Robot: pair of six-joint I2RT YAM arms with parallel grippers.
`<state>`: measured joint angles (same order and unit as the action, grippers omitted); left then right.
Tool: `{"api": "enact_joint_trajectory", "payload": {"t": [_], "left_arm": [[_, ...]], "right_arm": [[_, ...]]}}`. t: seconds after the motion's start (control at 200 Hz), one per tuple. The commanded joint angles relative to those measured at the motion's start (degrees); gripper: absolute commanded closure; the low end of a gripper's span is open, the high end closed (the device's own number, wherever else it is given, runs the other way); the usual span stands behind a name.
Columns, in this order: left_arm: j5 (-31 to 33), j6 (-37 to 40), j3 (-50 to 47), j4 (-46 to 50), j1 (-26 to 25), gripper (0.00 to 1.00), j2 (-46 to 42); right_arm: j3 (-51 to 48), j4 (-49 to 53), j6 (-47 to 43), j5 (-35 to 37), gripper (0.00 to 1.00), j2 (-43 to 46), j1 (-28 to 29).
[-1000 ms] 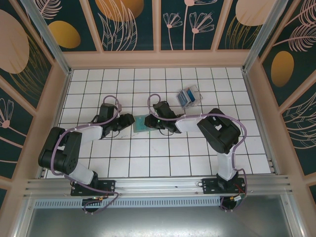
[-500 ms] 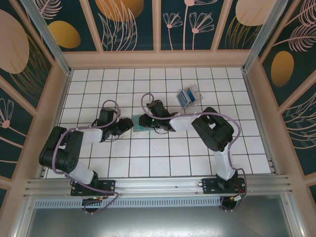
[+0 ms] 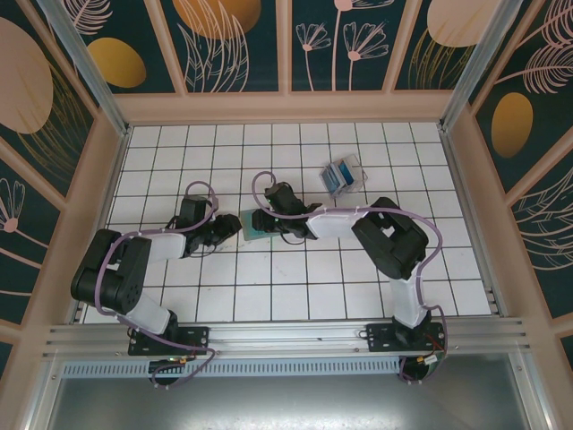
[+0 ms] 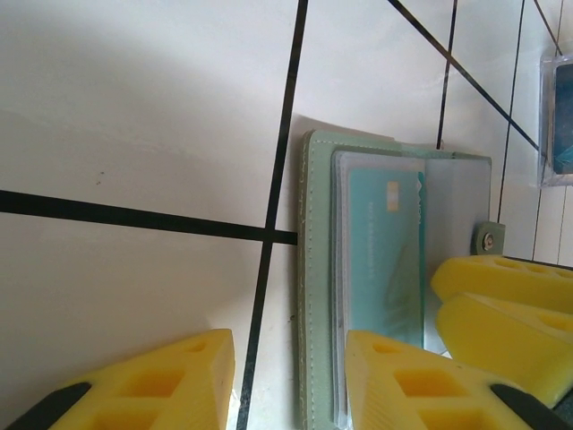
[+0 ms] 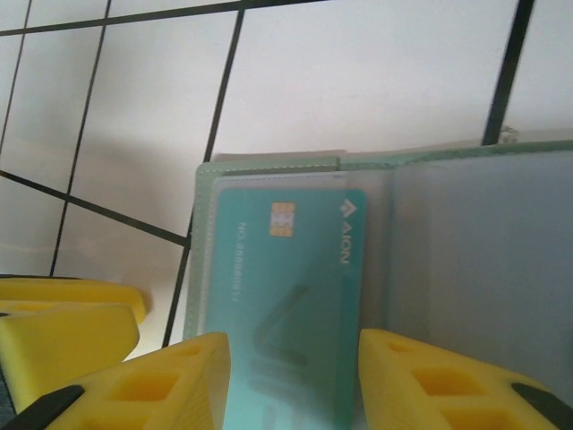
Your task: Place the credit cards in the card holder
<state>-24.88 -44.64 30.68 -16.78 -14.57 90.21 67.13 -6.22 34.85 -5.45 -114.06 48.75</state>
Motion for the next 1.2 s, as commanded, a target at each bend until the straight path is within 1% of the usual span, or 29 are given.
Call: {"api": "enact_joint_trajectory", "payload": {"t": [0.0,0.105,0.225,0.29,0.405,0.581,0.761,0.846,0.951,1.196], "left_arm": [[0.00,0.21,0.81,-1.15,0.05,0.62,1.19],[0.13,0.56,1.01,-0.96,0.03,0.62,1.69],[-0.50,0.52,1.13,-1.32,0.06,0.62,2.22],[-0.59,0.76,1.46,-1.52,0.03,0.63,3.00],[-1.58,0.38,2.19,-1.86,0.03,0.66,4.85],[-1.65,0.78,3.16,-1.35,0.06,0.67,5.46],[-0.26,1.19,3.03,-0.79,0.03,0.67,4.63],[0.05,0.81,2.69,-0.72,0.01,0.69,4.79],[-0.43,-0.22,2.16,-2.37,0.04,0.70,5.54],[-1.27,-0.60,1.66,-3.14,0.06,0.70,5.84]], "right_arm": [[1.53,1.40,-0.14,1.84,0.57,-0.05,0.46],[2.27,2.17,-0.31,2.82,0.56,-1.05,0.69],[2.74,1.24,-0.60,0.86,0.56,-1.99,1.28],[3.42,0.96,-1.85,0.85,0.59,-2.78,2.09],[6.94,3.73,-2.86,1.59,0.63,-4.91,2.93],[7.47,4.09,-3.65,2.28,0.65,-4.02,3.02],[4.72,4.16,-4.57,5.88,0.61,1.12,2.85],[4.16,4.76,-4.77,6.02,0.59,2.11,2.78],[3.87,4.94,-4.25,7.43,0.57,1.35,2.80],[4.05,3.35,-1.16,6.60,0.55,-2.80,2.92]]}}
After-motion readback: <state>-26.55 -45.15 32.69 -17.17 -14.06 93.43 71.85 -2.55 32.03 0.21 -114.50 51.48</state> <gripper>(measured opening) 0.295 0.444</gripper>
